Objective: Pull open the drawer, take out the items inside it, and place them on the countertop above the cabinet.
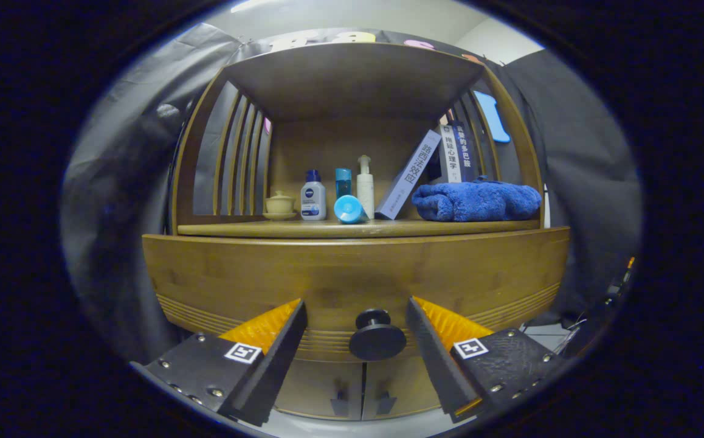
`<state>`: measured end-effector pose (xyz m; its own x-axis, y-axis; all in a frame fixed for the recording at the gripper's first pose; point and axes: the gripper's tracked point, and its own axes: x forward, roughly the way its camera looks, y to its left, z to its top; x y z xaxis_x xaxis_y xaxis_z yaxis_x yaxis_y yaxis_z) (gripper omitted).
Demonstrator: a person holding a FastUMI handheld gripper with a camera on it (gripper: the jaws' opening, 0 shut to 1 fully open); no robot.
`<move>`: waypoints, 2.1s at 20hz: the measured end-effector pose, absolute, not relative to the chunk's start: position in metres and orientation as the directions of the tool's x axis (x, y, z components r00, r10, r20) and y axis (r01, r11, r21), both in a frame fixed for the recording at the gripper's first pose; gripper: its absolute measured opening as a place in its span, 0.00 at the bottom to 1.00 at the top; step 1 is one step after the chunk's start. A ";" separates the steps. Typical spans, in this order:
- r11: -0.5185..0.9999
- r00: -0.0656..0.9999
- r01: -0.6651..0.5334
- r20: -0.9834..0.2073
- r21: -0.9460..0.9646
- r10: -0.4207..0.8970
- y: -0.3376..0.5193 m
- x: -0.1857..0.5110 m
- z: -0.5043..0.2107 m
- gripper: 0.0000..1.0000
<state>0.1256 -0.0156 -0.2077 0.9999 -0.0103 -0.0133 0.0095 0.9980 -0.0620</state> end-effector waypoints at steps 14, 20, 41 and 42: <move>0.989 0.999 0.013 -0.050 -0.149 -0.020 -0.017 0.121 -0.233 0.99; 0.992 0.962 -0.007 -0.273 -0.127 -0.028 -0.024 0.091 -0.268 0.98; 1.000 1.000 0.013 0.011 -0.017 -0.013 -0.068 -0.166 0.043 0.96; 1.000 1.000 0.009 0.003 -0.003 -0.009 -0.070 -0.172 0.049 0.96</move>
